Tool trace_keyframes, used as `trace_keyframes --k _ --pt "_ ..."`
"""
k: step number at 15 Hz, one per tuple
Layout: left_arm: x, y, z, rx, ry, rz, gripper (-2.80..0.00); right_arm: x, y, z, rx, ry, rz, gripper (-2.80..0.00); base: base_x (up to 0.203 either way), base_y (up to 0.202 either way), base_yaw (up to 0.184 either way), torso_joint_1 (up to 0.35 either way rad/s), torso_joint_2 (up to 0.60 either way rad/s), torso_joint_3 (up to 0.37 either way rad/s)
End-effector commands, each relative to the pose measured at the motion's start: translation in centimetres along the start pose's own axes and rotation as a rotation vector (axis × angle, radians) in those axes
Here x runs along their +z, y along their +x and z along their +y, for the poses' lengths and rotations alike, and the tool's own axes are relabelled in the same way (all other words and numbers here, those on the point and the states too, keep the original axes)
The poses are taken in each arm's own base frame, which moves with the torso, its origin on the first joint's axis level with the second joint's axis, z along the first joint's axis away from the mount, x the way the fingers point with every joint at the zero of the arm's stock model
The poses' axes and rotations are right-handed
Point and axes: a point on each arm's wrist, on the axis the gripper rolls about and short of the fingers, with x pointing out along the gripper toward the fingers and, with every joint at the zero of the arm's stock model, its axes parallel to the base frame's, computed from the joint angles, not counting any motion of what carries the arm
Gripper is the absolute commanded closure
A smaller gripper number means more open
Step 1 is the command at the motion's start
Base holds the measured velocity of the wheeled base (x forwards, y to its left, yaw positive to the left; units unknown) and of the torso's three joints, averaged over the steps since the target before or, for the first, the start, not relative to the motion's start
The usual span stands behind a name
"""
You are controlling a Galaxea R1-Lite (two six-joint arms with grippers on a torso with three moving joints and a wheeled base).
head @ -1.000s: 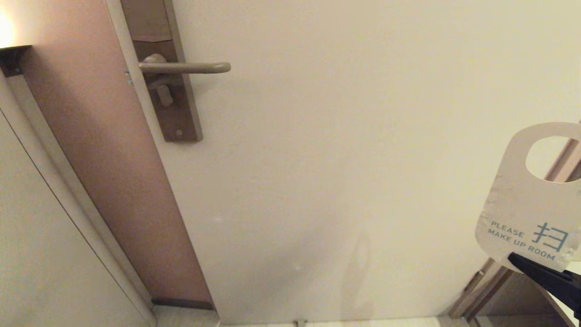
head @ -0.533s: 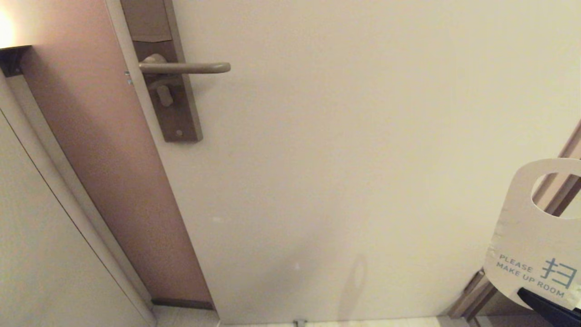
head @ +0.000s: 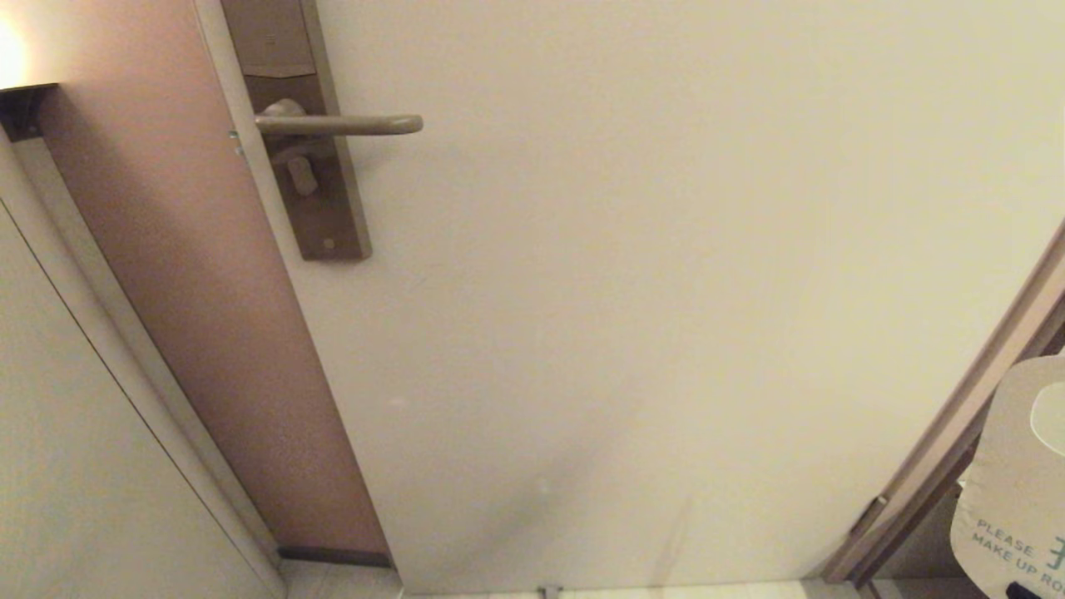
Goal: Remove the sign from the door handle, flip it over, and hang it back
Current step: Hang the sign back with the other side facing out
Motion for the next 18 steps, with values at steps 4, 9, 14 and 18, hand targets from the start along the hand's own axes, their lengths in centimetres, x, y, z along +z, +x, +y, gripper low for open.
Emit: trace_keyframes --k 4,9,14,18 --pt "0.0 0.0 0.0 0.004 -0.008 0.001 0.00 -1.8 -1.5 -0.1 -0.175 -0.053 -0.026 0.00 0.000 0.000 0.000 0.000 0.00 0.000" --pt "0.0 0.0 0.0 0.005 -0.010 0.003 0.00 -2.4 -1.4 -0.5 -0.319 -0.055 -0.001 0.00 0.000 0.000 0.000 0.000 0.00 0.000" --pt "0.0 0.0 0.0 0.005 -0.010 0.001 0.00 -2.8 -1.3 -0.6 -0.321 -0.081 0.018 0.00 0.000 0.000 0.000 0.000 0.00 0.000" --pt "0.0 0.0 0.0 0.005 -0.010 0.001 0.00 -2.8 -1.3 -0.6 -0.320 -0.089 0.020 0.00 0.000 0.000 0.000 0.000 0.00 0.000"
